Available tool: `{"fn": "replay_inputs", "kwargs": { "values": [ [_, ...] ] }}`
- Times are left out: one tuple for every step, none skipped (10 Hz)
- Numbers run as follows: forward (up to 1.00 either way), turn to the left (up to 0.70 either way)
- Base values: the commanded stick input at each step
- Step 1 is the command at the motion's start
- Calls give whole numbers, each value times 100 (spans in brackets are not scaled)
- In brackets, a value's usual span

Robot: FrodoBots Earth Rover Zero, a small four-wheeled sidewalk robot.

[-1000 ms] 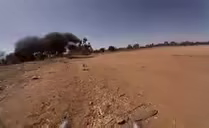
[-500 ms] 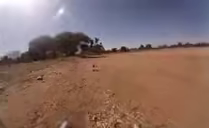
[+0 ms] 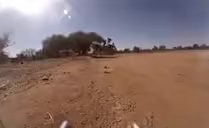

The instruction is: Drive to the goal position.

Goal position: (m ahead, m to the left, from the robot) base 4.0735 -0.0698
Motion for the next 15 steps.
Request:
{"fn": "replay_inputs", "kwargs": {
  "values": [
    [70, 27],
    [70, 27],
    [70, 0],
    [70, 0],
    [70, 0],
    [70, 0],
    [70, 0],
    [70, 0],
    [70, 0],
    [70, 0],
    [70, 0],
    [70, 0],
    [70, 0],
    [70, 0],
    [70, 0]
  ]
}}
